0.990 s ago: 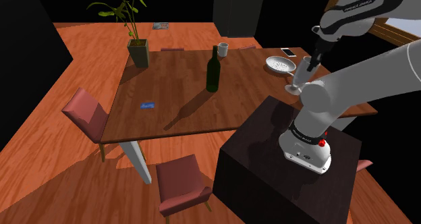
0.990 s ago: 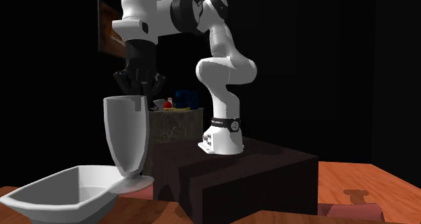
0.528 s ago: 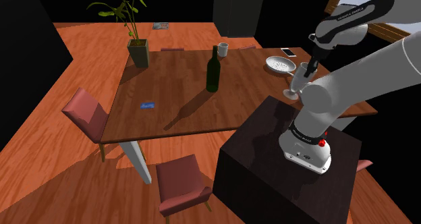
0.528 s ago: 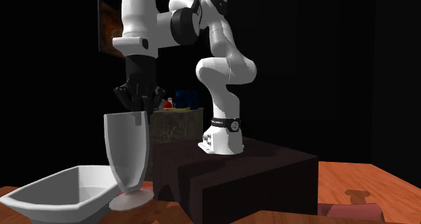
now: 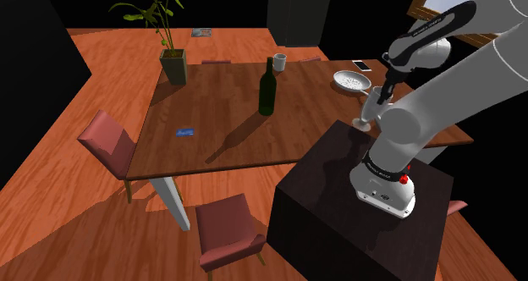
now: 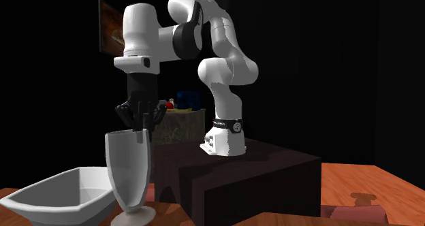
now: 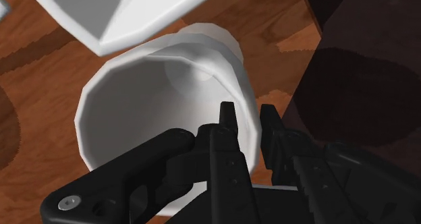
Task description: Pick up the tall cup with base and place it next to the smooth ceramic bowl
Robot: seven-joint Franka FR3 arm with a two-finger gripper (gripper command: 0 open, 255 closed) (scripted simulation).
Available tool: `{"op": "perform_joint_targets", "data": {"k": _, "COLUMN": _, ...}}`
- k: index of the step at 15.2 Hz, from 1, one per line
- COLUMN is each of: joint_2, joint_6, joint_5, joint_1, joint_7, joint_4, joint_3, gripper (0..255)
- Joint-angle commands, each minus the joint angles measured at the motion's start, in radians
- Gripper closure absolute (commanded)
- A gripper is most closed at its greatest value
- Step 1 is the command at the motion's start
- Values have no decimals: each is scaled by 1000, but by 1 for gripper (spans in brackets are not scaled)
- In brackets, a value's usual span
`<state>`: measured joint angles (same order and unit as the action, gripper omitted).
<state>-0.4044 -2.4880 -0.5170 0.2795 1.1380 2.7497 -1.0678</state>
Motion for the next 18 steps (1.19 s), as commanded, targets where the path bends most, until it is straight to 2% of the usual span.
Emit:
{"op": "perform_joint_targets", "data": {"k": 1, "joint_2": 38, "joint_6": -47, "joint_5": 14, "joint_1": -30, "joint_7": 13, "joint_4": 7, "joint_3": -35, "gripper": 255}}
{"op": "perform_joint_targets", "data": {"k": 5, "joint_2": 123, "joint_6": -140, "joint_5": 71, "joint_1": -118, "joint_7": 57, "joint_4": 19, "joint_3": -124, "gripper": 255}}
{"op": "perform_joint_targets", "data": {"k": 13, "joint_2": 127, "joint_6": -144, "joint_5": 74, "joint_1": -123, "joint_7": 60, "joint_4": 20, "joint_3": -129, "gripper": 255}}
{"op": "perform_joint_targets", "data": {"k": 14, "joint_2": 127, "joint_6": -144, "joint_5": 74, "joint_1": -123, "joint_7": 60, "joint_4": 20, "joint_3": -129, "gripper": 0}}
{"op": "perform_joint_targets", "data": {"k": 18, "joint_2": 127, "joint_6": -144, "joint_5": 74, "joint_1": -123, "joint_7": 60, "joint_4": 20, "joint_3": -130, "gripper": 0}}
